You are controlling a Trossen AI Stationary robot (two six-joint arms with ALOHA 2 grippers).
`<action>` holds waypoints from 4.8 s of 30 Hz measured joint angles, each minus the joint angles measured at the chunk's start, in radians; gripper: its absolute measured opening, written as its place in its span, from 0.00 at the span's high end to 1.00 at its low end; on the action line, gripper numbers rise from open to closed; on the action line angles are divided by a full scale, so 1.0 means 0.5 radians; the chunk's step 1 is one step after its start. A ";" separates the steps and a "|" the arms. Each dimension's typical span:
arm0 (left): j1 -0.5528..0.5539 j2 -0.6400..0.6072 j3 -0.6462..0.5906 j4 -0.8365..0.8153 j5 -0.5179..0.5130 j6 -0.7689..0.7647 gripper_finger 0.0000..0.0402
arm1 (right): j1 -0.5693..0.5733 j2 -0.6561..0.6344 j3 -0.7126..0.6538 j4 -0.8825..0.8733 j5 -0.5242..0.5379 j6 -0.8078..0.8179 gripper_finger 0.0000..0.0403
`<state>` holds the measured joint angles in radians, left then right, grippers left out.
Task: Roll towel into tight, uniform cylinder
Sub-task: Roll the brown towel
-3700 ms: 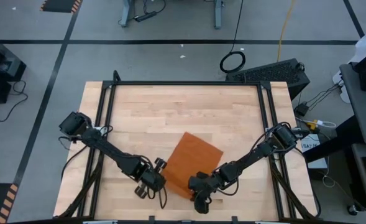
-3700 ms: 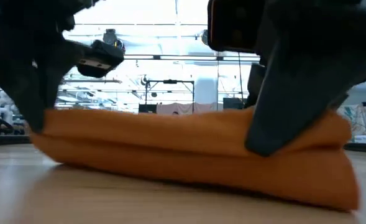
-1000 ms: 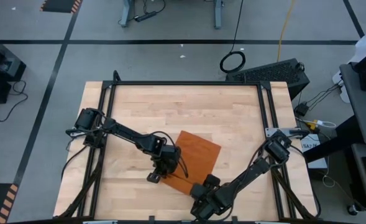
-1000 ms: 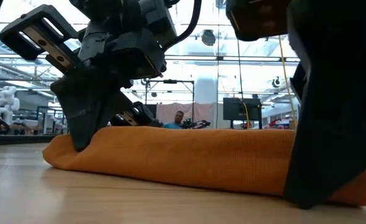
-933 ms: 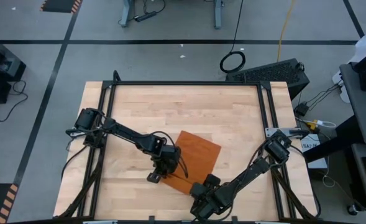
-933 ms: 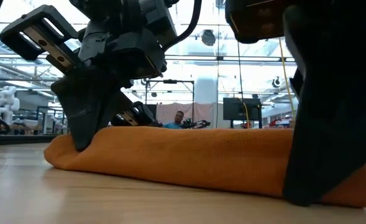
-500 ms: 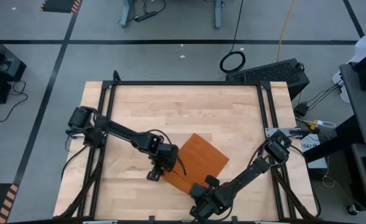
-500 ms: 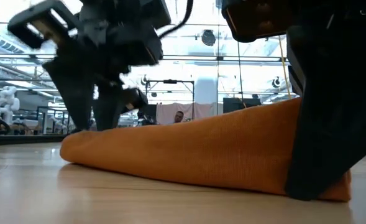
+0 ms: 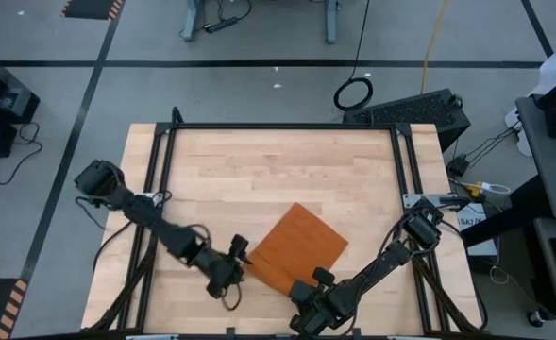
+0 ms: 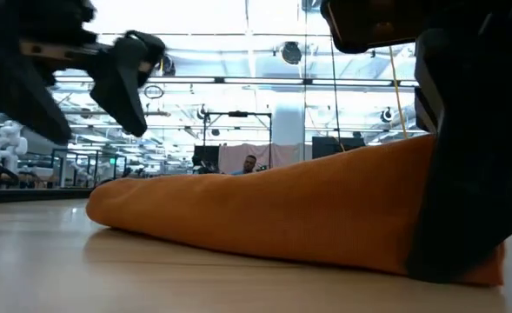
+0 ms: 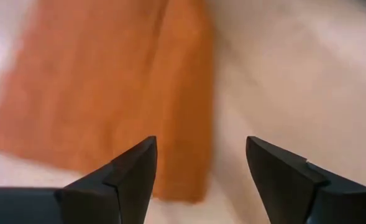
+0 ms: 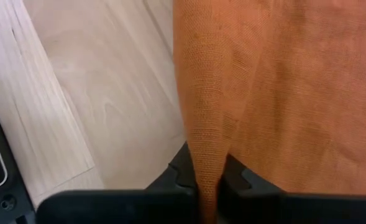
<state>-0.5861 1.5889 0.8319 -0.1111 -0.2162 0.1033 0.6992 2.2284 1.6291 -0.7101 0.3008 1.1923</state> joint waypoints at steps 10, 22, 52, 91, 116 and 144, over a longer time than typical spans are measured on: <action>-0.128 0.098 -0.102 0.203 -0.280 0.197 0.25 | 0.004 0.000 0.000 0.003 -0.014 -0.014 0.98; 0.129 0.302 -0.099 0.303 -0.093 0.383 0.37 | 0.004 -0.001 0.000 -0.002 -0.015 -0.170 0.98; -0.094 -0.010 -0.079 -0.510 0.589 -1.177 0.91 | -0.290 -0.016 -0.002 0.121 -0.071 -1.265 0.84; -0.122 -0.010 -0.108 -0.451 0.475 -1.500 0.78 | -0.210 0.114 0.005 0.437 0.311 -0.925 0.77; -0.922 -0.151 0.003 -0.123 -0.923 -1.023 0.26 | -0.459 0.003 -0.005 0.554 -0.513 -0.678 0.98; -0.853 0.457 0.011 -0.401 -0.936 -1.172 0.35 | -0.589 -0.013 -0.002 0.679 -1.019 -0.808 0.98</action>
<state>-1.0126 1.8175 0.8375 -0.3116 -0.6844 -0.4829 0.4050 2.2219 1.6279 -0.3706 -0.2087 0.7882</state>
